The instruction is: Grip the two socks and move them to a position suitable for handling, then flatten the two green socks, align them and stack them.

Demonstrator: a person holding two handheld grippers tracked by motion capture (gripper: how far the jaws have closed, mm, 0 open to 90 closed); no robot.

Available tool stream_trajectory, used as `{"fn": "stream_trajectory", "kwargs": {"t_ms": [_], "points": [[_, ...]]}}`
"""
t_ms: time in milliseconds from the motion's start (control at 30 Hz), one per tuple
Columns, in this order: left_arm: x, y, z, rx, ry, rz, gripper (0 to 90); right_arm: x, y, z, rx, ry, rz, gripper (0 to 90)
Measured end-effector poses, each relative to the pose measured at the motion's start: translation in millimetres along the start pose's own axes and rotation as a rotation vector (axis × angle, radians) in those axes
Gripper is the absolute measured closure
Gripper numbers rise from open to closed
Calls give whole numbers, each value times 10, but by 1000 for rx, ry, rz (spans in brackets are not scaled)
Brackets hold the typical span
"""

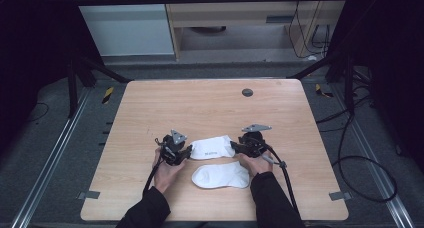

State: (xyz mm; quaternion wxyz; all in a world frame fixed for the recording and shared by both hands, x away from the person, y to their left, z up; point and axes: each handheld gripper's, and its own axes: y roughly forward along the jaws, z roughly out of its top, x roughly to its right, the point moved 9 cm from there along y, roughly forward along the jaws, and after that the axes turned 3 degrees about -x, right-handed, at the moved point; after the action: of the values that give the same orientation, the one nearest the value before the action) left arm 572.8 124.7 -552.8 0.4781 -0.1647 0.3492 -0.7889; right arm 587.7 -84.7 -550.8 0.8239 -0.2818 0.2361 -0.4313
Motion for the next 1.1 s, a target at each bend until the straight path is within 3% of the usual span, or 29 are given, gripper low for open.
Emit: {"fn": "stream_trajectory", "kwargs": {"t_ms": [267,367,567,700,800,1100], "points": [[8,17,-20,-16,-11,-16,745,1,77,-43,-20,24,14,629],[18,24,-30,-24,-9,-16,791,-25,102,-68,-31,12,20,660],[36,34,-42,-36,6,-9,865,-27,102,-74,-37,12,29,768],[41,39,-42,-38,7,-7,882,-49,112,-77,-40,9,40,846],[43,36,-41,-40,7,-8,886,-53,107,-75,-44,12,49,856],[51,-128,81,15,-10,-35,890,-72,-50,53,12,-4,66,863]]}}
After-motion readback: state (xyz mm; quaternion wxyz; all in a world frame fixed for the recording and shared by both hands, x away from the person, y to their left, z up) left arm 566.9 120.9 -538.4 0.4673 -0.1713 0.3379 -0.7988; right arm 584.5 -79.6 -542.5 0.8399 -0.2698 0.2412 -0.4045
